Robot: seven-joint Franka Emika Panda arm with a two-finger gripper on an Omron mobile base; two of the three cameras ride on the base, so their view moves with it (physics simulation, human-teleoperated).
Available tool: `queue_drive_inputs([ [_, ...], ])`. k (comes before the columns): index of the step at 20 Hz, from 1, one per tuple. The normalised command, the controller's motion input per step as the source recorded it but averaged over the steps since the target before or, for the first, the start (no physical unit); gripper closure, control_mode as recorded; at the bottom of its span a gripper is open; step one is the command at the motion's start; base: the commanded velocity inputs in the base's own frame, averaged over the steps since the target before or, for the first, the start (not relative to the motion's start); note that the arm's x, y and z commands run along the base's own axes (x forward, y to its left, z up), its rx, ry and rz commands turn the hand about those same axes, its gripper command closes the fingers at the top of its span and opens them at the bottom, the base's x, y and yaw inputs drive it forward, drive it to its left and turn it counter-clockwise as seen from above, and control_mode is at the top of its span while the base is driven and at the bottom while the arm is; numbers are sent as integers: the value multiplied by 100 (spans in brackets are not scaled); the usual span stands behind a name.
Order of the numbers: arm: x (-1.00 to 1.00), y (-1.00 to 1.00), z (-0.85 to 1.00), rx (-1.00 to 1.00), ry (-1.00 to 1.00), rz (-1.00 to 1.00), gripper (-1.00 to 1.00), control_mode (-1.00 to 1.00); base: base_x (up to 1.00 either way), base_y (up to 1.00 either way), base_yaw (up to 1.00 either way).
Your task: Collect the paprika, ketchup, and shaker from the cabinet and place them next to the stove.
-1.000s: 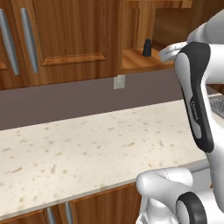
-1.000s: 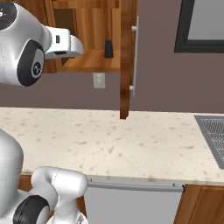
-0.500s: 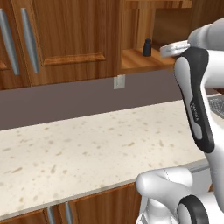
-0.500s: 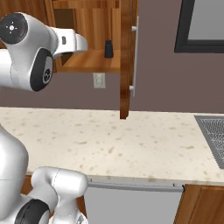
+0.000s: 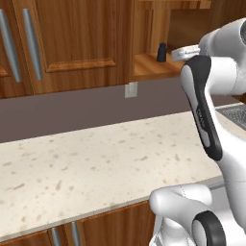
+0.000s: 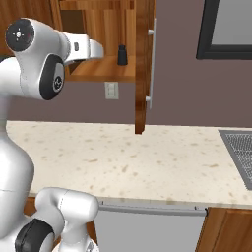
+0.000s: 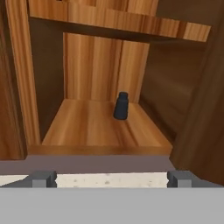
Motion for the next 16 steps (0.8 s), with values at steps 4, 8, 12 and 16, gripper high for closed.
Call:
queue_drive_inputs([
  [4,28,-24,6,3,0,-10,-100,-100,0,0,0],
  [8,30,-8,14,5,0,-9,-100,-100,0,0,0],
  [12,31,0,15,6,0,-3,-100,-100,0,0,0],
  [16,27,0,10,6,0,-1,-100,-100,0,0,0],
])
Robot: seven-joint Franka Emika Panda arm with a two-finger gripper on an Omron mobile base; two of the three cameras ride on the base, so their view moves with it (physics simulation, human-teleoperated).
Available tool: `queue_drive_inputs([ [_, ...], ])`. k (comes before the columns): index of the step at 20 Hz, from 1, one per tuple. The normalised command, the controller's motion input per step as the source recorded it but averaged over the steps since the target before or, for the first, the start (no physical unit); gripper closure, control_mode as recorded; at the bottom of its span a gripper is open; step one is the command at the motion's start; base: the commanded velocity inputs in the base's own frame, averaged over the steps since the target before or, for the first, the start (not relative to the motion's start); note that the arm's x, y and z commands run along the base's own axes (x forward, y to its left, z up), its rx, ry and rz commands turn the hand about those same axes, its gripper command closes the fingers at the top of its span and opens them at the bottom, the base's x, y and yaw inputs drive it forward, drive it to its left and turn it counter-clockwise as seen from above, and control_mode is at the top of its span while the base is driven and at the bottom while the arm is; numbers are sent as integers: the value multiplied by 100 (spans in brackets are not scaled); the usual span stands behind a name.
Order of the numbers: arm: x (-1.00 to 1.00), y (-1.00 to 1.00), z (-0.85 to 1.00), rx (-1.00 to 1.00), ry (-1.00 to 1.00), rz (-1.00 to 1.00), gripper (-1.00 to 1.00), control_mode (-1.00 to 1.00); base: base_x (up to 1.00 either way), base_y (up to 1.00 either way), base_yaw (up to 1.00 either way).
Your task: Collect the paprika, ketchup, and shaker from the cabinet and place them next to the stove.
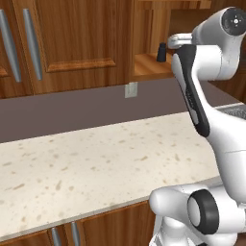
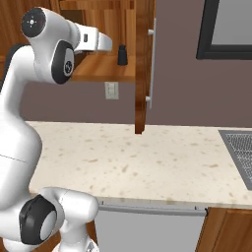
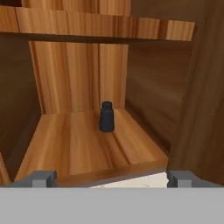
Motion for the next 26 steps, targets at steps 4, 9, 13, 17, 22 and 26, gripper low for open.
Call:
queue_drive_inputs([
  [4,25,0,4,3,0,-1,-100,-100,0,0,0],
  [9,32,0,0,1,0,0,-100,-100,0,0,0],
  [13,38,4,0,0,0,0,-100,-100,0,0,0],
  [17,37,0,-1,0,0,0,-100,-100,0,0,0],
  [22,35,0,-2,0,0,0,-100,-100,0,0,0],
  [26,32,0,-4,0,0,0,-100,-100,0,0,0],
])
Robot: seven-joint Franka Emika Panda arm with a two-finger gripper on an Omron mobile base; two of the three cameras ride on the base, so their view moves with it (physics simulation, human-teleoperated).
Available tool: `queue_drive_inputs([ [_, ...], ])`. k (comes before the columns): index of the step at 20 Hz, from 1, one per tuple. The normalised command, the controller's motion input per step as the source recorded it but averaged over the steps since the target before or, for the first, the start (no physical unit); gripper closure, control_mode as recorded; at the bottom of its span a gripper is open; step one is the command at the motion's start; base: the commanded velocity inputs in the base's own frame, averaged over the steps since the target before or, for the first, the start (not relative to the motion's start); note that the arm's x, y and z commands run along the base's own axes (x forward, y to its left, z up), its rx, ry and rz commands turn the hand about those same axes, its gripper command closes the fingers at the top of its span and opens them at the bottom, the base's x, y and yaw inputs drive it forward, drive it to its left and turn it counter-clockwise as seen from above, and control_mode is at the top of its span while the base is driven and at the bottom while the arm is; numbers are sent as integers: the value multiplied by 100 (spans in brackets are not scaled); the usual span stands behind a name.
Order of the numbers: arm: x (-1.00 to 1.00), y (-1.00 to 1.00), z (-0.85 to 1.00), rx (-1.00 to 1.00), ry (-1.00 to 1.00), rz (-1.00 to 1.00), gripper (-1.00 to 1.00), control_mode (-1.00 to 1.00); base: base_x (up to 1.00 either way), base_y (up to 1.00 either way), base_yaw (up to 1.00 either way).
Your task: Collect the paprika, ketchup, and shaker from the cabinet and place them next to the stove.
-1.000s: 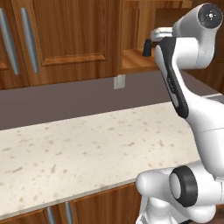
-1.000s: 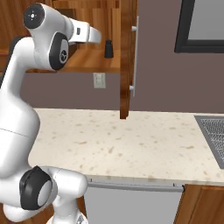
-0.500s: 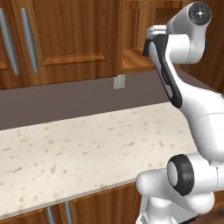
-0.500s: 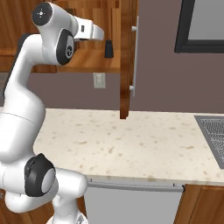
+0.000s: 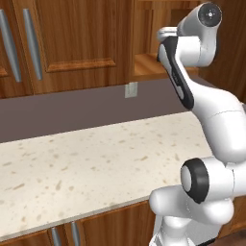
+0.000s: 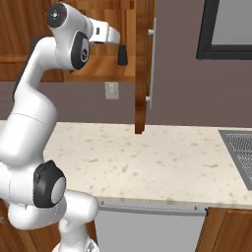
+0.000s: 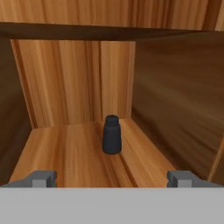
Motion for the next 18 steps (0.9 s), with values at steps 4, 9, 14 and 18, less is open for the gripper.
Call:
queue_drive_inputs([
  [4,34,0,-9,0,0,0,-100,-100,0,0,0],
  [9,30,0,-20,0,0,0,-100,-100,0,0,0],
  [14,24,0,-36,0,0,0,-100,-100,0,0,0],
  [18,19,-1,-38,0,-4,0,-100,-100,0,0,0],
])
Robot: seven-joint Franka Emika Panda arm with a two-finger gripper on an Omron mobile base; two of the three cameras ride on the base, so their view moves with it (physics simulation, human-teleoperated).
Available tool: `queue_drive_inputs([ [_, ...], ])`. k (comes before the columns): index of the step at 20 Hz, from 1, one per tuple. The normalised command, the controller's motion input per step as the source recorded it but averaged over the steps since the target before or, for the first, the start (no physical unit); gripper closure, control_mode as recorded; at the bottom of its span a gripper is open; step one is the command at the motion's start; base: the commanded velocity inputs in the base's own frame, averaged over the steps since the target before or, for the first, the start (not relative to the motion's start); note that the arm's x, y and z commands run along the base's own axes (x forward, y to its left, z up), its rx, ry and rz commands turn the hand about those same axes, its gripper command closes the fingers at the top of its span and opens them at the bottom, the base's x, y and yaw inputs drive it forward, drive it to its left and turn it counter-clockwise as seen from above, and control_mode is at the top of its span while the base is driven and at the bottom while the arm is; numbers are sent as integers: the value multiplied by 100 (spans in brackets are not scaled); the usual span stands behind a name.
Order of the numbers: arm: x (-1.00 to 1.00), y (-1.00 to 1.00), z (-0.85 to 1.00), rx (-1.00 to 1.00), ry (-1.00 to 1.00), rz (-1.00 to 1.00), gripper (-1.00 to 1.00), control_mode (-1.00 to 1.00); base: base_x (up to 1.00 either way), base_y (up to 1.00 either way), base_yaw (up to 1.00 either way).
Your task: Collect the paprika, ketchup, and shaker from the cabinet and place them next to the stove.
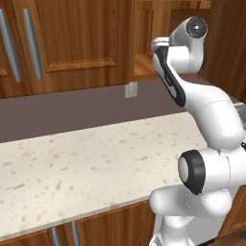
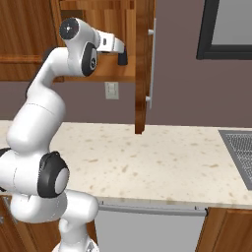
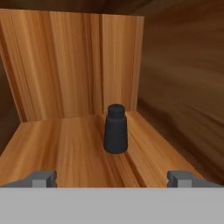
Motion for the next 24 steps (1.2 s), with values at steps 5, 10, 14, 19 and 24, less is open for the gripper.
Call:
queue_drive_inputs([
  [5,12,-12,-5,3,-7,0,-100,-100,0,0,0],
  [10,13,-10,0,4,-9,0,-100,-100,0,0,0],
  [14,21,-4,0,4,-4,0,-100,-100,0,0,0],
  [19,34,0,0,5,0,0,-100,-100,0,0,0],
  [24,37,-1,0,0,0,3,-100,-100,0,0,0],
])
